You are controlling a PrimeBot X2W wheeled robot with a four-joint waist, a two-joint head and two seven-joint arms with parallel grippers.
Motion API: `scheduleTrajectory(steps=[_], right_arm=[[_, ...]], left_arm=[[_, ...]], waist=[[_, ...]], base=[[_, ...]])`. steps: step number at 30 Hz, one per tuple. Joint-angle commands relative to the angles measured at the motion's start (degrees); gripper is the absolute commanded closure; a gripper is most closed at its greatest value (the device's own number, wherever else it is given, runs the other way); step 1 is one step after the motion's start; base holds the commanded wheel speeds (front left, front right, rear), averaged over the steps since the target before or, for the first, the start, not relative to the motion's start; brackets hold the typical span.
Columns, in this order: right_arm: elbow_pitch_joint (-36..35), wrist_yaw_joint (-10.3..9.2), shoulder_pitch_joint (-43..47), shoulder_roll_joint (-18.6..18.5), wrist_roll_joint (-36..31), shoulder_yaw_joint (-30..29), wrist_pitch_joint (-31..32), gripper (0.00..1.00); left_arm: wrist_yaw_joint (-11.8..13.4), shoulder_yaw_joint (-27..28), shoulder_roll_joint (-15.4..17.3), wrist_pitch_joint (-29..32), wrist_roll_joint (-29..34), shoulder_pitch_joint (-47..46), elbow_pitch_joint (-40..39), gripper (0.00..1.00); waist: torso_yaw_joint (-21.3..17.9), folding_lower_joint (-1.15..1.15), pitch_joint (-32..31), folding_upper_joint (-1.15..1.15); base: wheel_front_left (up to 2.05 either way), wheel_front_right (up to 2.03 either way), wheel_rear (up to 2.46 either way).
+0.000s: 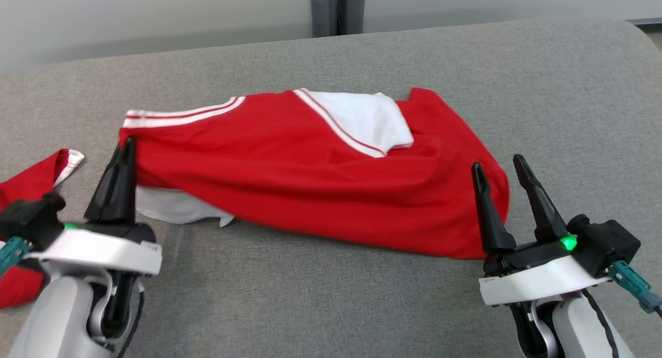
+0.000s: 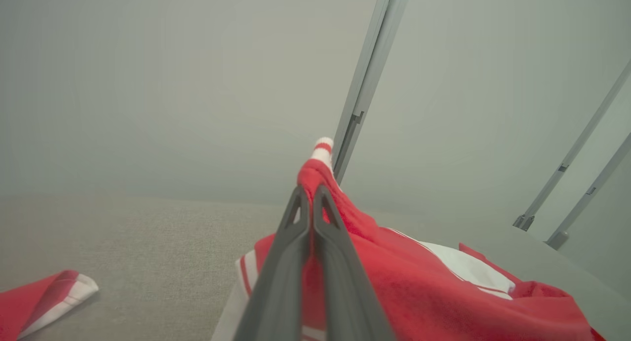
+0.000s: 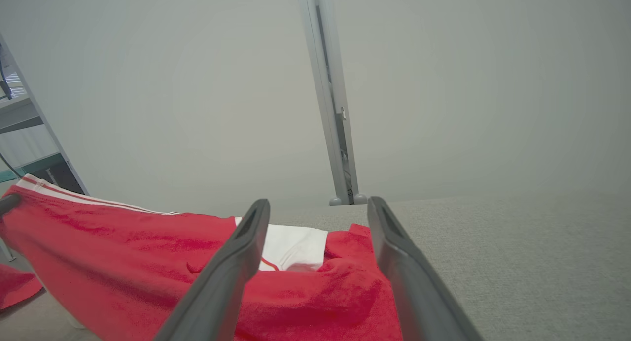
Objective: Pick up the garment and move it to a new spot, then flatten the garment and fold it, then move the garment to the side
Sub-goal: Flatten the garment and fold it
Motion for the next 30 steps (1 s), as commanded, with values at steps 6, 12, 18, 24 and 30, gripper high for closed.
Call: scheduleTrajectory(steps=[6,12,18,24,30], right_arm=[[-0.1,0.14,0.5,-1.2,-0.2,-0.1,-0.3,0.00],[0.5,0.14,0.6,-1.3,-0.2,0.3,-0.3,0.00],[1.2,0.14,0.6,-1.4,0.1,0.6,-0.3,0.00],[1.4,0.14,0.6,-1.4,0.2,0.6,-0.3,0.00],[2.0,0.14,0.4,-1.4,-0.2,0.8,-0.3,0.00]], left_arm=[[2.2,7.8,-2.9,-0.1,9.2,6.4,-0.8,1.00],[5.1,10.2,-4.9,-0.1,12.7,8.0,1.3,1.00],[8.3,13.9,-7.1,-0.1,16.2,8.6,-2.0,0.00],[9.4,14.6,-8.5,-0.1,19.4,8.9,-7.3,0.00],[8.3,12.8,-10.7,-0.1,22.0,8.1,-12.4,0.00]], waist=[[0.8,0.00,0.0,0.00],[0.6,0.00,0.0,0.00],[-0.4,0.00,-0.6,0.00],[-1.2,0.00,-0.8,0.00],[-1.6,0.00,-1.1,0.00]], base=[[0.00,0.00,0.00],[0.00,0.00,0.00],[0.00,0.00,0.00],[0.00,0.00,0.00],[0.00,0.00,0.00]])
